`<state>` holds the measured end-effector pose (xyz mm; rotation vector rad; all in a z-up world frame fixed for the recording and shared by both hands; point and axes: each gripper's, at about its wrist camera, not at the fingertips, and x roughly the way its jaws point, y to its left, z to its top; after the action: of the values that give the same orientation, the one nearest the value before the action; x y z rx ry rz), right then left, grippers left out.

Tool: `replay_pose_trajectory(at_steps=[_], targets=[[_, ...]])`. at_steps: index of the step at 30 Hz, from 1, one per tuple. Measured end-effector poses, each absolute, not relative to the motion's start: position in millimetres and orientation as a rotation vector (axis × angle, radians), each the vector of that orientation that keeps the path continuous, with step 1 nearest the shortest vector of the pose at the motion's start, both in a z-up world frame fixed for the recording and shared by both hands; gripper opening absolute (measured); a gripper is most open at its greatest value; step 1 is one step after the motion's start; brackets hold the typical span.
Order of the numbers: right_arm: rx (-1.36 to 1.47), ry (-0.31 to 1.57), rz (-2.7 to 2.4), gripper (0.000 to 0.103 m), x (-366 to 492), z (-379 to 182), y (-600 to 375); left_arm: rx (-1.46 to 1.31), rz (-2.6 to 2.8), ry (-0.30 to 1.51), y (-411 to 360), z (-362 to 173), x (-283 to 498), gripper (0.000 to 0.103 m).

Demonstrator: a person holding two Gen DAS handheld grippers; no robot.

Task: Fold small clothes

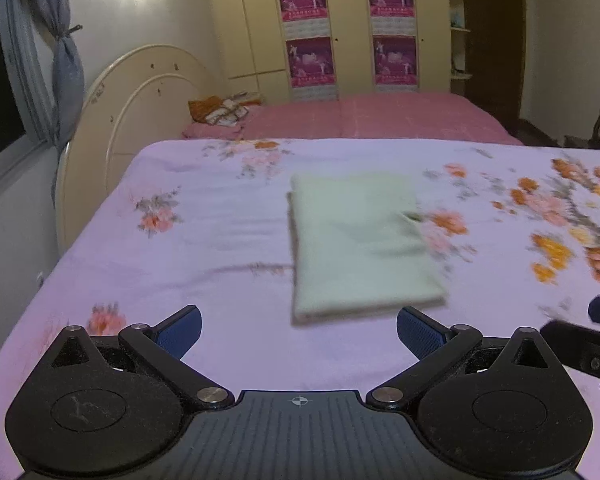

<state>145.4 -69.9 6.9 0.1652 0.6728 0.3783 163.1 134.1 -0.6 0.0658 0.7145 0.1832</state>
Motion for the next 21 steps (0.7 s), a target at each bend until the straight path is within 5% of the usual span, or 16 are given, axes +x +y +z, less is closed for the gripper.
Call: replay_pose_trajectory(at_steps=[9,21], targets=[[0.095,0.569,0.310,0.102,57.8,52.6,-95.5,0.000,0.177,0.662,110.8,38.7,63.8,0.103],[0.014,0.449,0.239,0.102,-2.5,81.7,-106.3,-0.030,0.219,0.642,99.2,59.3,-6.0,0.103]])
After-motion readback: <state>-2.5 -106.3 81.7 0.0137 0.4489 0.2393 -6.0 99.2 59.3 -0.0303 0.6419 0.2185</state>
